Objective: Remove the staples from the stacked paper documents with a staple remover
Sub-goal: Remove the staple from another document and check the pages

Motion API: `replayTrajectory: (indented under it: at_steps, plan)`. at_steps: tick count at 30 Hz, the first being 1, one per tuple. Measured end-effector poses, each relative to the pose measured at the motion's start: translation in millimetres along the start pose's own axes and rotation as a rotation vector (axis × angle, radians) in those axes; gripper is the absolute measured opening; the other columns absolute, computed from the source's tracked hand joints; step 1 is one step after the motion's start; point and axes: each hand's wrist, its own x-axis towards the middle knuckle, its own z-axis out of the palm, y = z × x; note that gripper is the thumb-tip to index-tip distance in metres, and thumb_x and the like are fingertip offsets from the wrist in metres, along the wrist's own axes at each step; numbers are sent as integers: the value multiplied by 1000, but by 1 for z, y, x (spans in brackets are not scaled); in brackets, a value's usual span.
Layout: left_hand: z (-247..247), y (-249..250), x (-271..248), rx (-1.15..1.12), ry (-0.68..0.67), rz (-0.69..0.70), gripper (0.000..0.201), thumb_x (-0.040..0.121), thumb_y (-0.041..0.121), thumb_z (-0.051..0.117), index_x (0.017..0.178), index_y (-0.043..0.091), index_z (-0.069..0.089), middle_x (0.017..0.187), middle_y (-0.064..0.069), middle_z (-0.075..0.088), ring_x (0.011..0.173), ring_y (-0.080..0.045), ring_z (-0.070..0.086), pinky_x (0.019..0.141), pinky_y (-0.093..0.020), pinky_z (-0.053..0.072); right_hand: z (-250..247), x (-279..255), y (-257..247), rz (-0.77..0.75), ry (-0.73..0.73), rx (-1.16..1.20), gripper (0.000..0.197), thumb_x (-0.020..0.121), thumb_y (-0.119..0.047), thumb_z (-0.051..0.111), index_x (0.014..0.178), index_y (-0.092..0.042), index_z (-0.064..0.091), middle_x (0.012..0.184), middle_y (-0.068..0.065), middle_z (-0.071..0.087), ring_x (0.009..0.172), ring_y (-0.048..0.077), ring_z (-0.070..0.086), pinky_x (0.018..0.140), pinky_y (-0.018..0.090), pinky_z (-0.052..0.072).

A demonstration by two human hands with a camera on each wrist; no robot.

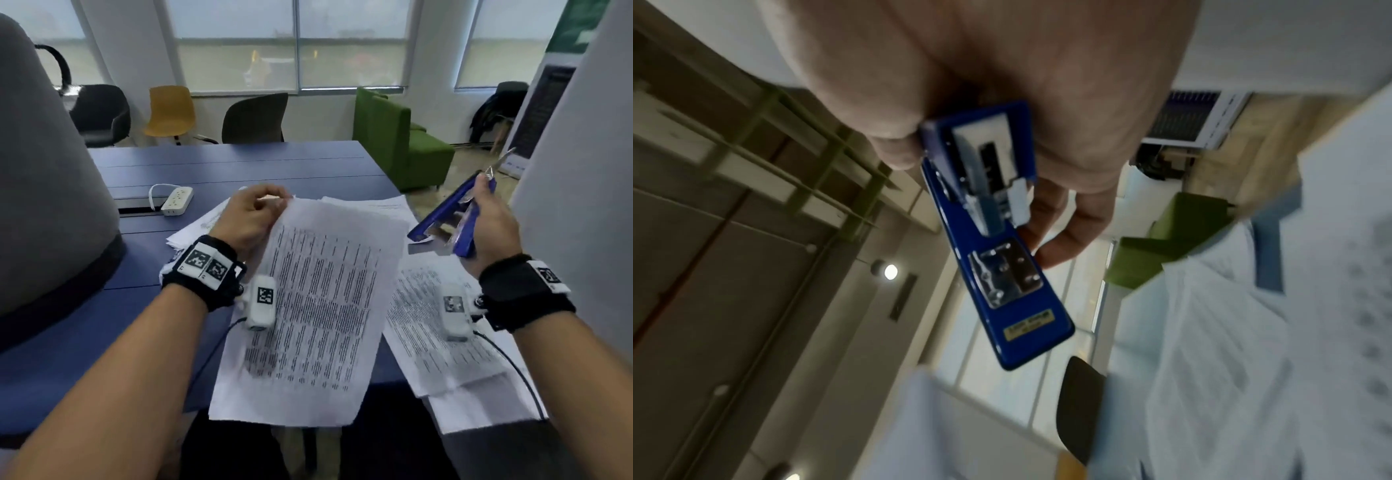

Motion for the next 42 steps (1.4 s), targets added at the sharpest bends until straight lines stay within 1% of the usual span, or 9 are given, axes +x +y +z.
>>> replayTrajectory:
  at_steps: [4, 10, 14, 17, 22, 28, 30, 35, 42]
  plan:
    - [21, 13, 21, -168, -81, -6, 16, 102, 6, 55, 94, 15, 65, 74, -8, 65, 56, -18, 61, 52, -27, 54, -16, -8, -35, -38, -50, -4, 39, 96, -53, 55, 112, -18, 56, 85, 1, 70, 76, 19, 73, 66, 42, 62]
    - [40, -74, 15, 164, 221, -166, 25, 89, 3, 49, 82, 26, 53, 57, 0, 46, 47, -18, 43, 44, -21, 33, -11, -12, -37, -221, -136, -413, 16, 99, -44, 55, 93, -30, 59, 81, -4, 58, 75, 16, 61, 81, 52, 58]
    - [56, -114, -8, 146, 207, -402, 34, 78, -9, 49, 64, 19, 61, 53, 1, 55, 59, -26, 50, 53, -27, 40, -7, -18, -8, -90, -226, -494, 21, 97, -36, 63, 87, -18, 57, 66, -8, 59, 60, 8, 56, 53, 23, 50]
    - [58, -115, -20, 173, 135, -471, 36, 84, -13, 45, 90, 7, 75, 79, -11, 68, 75, -28, 63, 68, -28, 50, -9, -17, 31, 152, -345, -618, 45, 82, -49, 73, 102, -9, 64, 93, 21, 65, 80, 30, 61, 69, 45, 56]
    - [43, -90, -16, 394, -120, -459, 56, 79, -7, 67, 128, 17, 66, 115, -2, 64, 105, -23, 64, 92, -28, 52, -5, -22, 79, 323, -492, -886, 66, 72, -64, 70, 102, -6, 67, 93, 20, 70, 77, 25, 63, 76, 36, 48]
    - [55, -69, -5, 399, 13, -227, 23, 82, 5, 77, 74, 26, 76, 83, -3, 76, 61, -13, 63, 66, -26, 51, 7, -31, 89, 331, -545, -1094, 41, 92, -55, 61, 85, -15, 57, 81, 6, 60, 68, 22, 55, 67, 32, 39]
    - [66, -64, -6, 434, -11, -247, 11, 88, 14, 76, 93, 22, 80, 97, -1, 78, 75, -11, 69, 74, -23, 54, 8, -31, 85, 329, -555, -1120, 41, 93, -55, 61, 86, -15, 57, 83, 7, 60, 70, 22, 55, 68, 32, 40]
    - [93, -56, -17, 401, -435, -438, 100, 81, -7, 77, 161, 24, 25, 135, -1, 51, 100, -34, 72, 82, -51, 63, -8, -25, 76, 322, -496, -1171, 47, 89, -58, 63, 100, -12, 60, 101, 12, 67, 79, 25, 60, 76, 33, 46]
    - [125, -78, -35, 511, -217, -351, 11, 86, 14, 80, 83, 14, 70, 82, -4, 71, 69, -15, 66, 63, -25, 57, -31, -19, 68, 333, -442, -1253, 43, 89, -57, 62, 97, -15, 59, 99, 10, 67, 84, 26, 64, 82, 36, 51]
